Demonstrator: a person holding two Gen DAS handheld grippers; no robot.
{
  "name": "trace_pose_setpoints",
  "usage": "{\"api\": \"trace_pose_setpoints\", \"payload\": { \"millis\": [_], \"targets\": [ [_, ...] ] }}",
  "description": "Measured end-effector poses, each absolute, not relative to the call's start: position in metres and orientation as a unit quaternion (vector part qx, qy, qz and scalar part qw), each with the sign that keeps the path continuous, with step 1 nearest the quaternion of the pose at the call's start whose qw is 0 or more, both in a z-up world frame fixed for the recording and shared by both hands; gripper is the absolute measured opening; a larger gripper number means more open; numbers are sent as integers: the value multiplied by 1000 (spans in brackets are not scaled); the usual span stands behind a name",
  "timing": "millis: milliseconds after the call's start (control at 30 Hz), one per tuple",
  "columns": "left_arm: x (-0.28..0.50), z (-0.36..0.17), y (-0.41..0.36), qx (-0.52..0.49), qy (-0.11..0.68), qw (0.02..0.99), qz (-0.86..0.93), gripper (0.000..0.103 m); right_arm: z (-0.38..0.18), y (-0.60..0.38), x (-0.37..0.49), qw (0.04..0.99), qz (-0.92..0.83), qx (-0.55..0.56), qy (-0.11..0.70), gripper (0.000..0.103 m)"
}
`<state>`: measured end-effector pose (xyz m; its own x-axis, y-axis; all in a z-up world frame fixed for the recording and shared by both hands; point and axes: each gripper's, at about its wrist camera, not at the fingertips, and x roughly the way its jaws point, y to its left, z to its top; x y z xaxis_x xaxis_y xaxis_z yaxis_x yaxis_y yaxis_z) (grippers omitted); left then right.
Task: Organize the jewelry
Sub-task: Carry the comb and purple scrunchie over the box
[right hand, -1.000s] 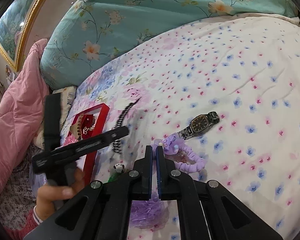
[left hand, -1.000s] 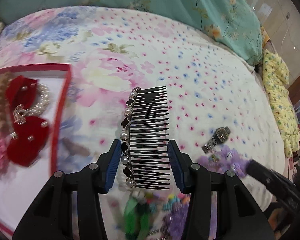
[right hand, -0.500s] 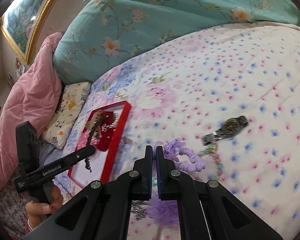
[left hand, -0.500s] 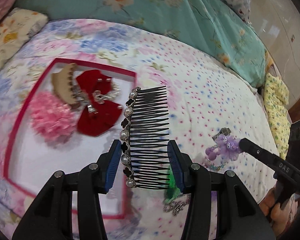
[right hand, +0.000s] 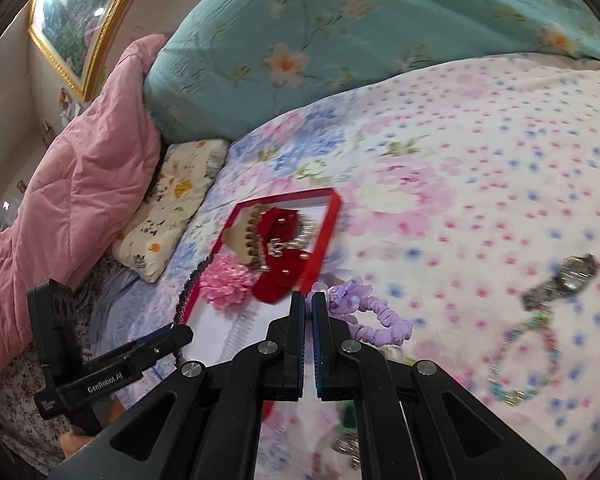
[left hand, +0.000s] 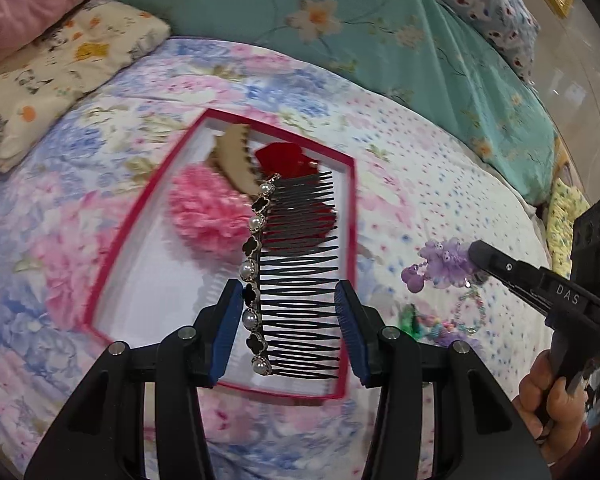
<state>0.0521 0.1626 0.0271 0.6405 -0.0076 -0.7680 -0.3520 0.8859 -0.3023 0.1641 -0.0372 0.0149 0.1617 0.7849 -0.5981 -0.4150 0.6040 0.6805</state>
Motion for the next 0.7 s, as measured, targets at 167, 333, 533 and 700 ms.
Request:
{"api": "trace_pose_setpoints", "payload": {
  "millis": [167,333,533,700],
  "targets": [
    [46,18,186,-231,412,873,120,46,21,-1,165,733,428,178,498,3],
    [47,8,207,-239,414,867,138,46,26,35,168,725,450,171,493,3],
    [62,-1,226,-241,415,864,153,46,18,74,178,724,457,159,491,3],
    [75,-18,231,-245,428,857,151,46,-7,90,177,715,451,143,514,3]
  ]
}}
